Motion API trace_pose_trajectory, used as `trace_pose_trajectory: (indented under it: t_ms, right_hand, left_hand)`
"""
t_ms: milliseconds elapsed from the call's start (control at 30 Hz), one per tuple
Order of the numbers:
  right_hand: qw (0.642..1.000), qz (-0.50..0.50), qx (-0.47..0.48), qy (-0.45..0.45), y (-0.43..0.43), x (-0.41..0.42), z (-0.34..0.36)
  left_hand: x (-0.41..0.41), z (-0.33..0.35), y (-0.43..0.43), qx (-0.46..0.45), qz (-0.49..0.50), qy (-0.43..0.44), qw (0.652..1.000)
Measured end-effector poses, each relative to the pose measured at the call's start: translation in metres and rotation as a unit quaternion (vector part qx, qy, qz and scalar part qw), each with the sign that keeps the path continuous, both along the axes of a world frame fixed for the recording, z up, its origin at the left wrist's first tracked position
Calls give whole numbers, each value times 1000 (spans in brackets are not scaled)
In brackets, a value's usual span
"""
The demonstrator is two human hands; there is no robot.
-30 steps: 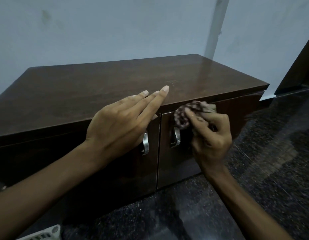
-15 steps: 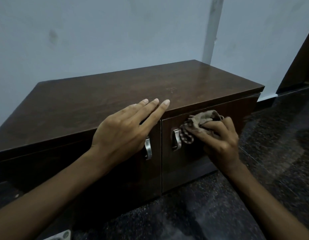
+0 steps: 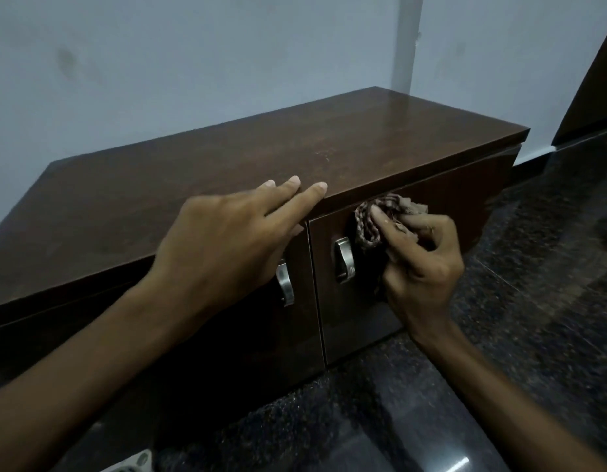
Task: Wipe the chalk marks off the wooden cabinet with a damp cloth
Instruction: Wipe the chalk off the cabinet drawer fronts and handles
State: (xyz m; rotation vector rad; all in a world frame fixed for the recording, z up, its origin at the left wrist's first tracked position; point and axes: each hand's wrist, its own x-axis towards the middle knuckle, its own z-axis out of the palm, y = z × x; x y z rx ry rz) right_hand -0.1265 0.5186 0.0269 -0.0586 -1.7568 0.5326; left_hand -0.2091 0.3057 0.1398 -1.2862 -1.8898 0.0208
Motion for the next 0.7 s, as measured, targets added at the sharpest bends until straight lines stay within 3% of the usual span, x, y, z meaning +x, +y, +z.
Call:
trace_pose_trajectory:
  t_ms: [200, 400, 467, 567, 700]
  right_hand:
    - [994, -5, 81, -71, 18, 11, 5]
    - [981, -6, 139, -137, 25, 18, 26]
    - [964, 15, 181, -197, 27, 24, 38]
    - [908, 6, 191, -374, 21, 35, 75]
    - [885, 54, 150, -438, 27, 37, 93]
  left_hand:
    - [-20, 41, 16, -75, 6, -53, 996]
    - [-28, 37, 21, -67, -54, -113, 990]
    - [-26, 34, 21, -78, -52, -112, 989]
    - [-24, 34, 22, -66, -51, -106, 991]
    - [-22, 34, 24, -65, -36, -89, 993]
